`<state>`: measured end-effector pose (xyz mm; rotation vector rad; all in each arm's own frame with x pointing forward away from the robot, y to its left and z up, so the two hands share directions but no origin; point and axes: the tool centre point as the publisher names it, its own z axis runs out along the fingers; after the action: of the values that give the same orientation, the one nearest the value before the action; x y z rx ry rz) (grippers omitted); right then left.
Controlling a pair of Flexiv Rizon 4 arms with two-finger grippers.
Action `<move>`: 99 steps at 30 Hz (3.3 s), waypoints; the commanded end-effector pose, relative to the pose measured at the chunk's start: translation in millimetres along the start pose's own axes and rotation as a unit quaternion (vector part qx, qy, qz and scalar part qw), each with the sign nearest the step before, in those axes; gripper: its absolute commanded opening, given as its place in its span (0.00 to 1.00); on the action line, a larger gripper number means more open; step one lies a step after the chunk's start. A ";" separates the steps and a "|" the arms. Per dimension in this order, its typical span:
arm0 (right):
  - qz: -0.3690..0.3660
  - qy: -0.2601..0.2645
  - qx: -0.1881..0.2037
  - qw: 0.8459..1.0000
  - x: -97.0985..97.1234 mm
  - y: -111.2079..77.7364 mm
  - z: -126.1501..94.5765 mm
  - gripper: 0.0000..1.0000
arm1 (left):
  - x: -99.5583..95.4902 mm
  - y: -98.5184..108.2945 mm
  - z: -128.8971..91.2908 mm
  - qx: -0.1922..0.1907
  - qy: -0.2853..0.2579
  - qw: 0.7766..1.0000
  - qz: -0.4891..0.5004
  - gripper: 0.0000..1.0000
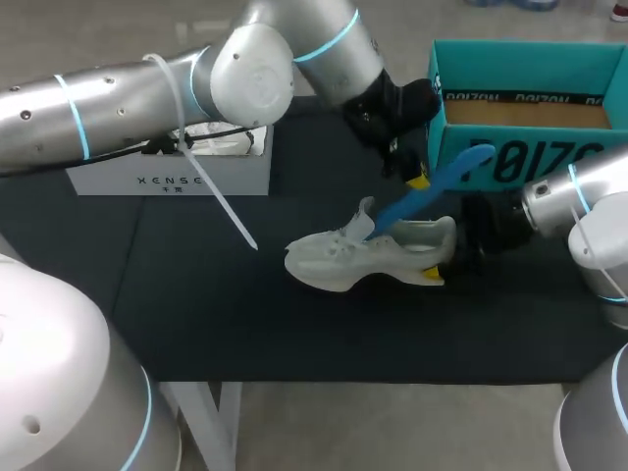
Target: Take the shoe out of the shoebox, open the shoe tongue, remove and reinsert the insole, then place the shoe into the shoebox
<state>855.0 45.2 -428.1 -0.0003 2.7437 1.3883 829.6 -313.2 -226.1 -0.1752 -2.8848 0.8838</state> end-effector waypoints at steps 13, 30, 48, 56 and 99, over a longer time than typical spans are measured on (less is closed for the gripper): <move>0.000 -0.001 0.001 1.000 0.1 -2.5 2.8 0.00 | 7.9 -6.8 -37.7 -0.013 0.011 1.000 0.017 0.00; 0.000 -0.001 0.001 1.000 0.1 -2.5 2.8 0.00 | 123.0 -57.6 -105.3 0.325 0.216 0.916 -0.094 0.00; 0.000 -0.001 0.001 1.000 0.1 -2.5 2.8 0.00 | 204.9 -83.6 -147.8 0.406 0.348 0.841 -0.088 0.00; 0.000 -0.001 0.001 1.000 0.1 -2.5 2.8 0.00 | 234.5 -67.0 -167.8 0.386 0.323 0.860 -0.088 0.00; 0.000 -0.001 0.001 1.000 0.1 -2.5 2.8 1.00 | 273.5 -47.9 -189.9 0.391 0.316 0.860 -0.085 0.00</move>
<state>854.5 44.7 -429.5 0.0001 2.7455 1.3862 585.0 -208.6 -20.7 -0.0969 -1.7513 1.5149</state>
